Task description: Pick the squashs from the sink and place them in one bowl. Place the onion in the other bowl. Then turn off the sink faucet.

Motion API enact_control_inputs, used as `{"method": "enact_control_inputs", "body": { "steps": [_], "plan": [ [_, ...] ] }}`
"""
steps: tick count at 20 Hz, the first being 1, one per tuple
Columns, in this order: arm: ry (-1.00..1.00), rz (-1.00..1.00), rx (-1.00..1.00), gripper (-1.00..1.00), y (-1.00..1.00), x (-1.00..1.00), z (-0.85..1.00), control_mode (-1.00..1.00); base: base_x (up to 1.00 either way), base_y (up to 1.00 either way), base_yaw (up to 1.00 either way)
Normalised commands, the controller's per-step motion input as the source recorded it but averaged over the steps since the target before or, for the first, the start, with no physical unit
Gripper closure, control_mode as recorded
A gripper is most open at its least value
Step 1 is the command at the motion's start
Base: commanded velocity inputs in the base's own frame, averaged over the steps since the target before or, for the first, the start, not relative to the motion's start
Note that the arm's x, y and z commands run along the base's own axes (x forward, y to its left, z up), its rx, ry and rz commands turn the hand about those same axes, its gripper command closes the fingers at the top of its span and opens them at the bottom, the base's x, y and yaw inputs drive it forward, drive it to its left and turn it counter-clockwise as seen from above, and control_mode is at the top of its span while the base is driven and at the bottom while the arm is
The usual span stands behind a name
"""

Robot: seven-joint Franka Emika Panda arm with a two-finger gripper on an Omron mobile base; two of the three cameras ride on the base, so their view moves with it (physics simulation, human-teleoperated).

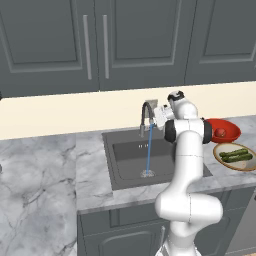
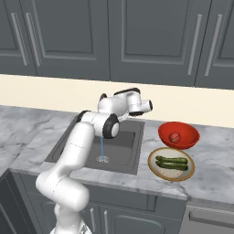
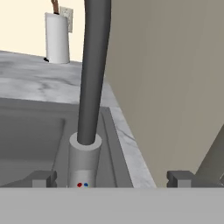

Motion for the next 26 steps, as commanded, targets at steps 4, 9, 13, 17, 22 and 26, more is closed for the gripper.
{"method": "enact_control_inputs", "body": {
  "steps": [4,9,13,17,22,26],
  "plan": [
    [0.00,0.00,0.00,-1.00,-0.14,0.06,-0.28,-1.00,0.00,0.00,0.00],
    [0.00,0.00,0.00,-1.00,-0.17,0.05,-0.28,-1.00,0.00,0.00,0.00],
    [0.00,0.00,0.00,-1.00,-0.22,0.04,-0.29,-1.00,0.00,0.00,0.00],
    [0.00,0.00,0.00,-1.00,-0.23,0.03,-0.29,-1.00,0.00,0.00,0.00],
    [0.00,0.00,0.00,-1.00,-0.06,0.13,-0.14,-1.00,0.00,0.00,0.00],
    [0.00,0.00,0.00,-1.00,0.12,0.09,0.00,-1.00,0.00,0.00,0.00]
  ]
}}
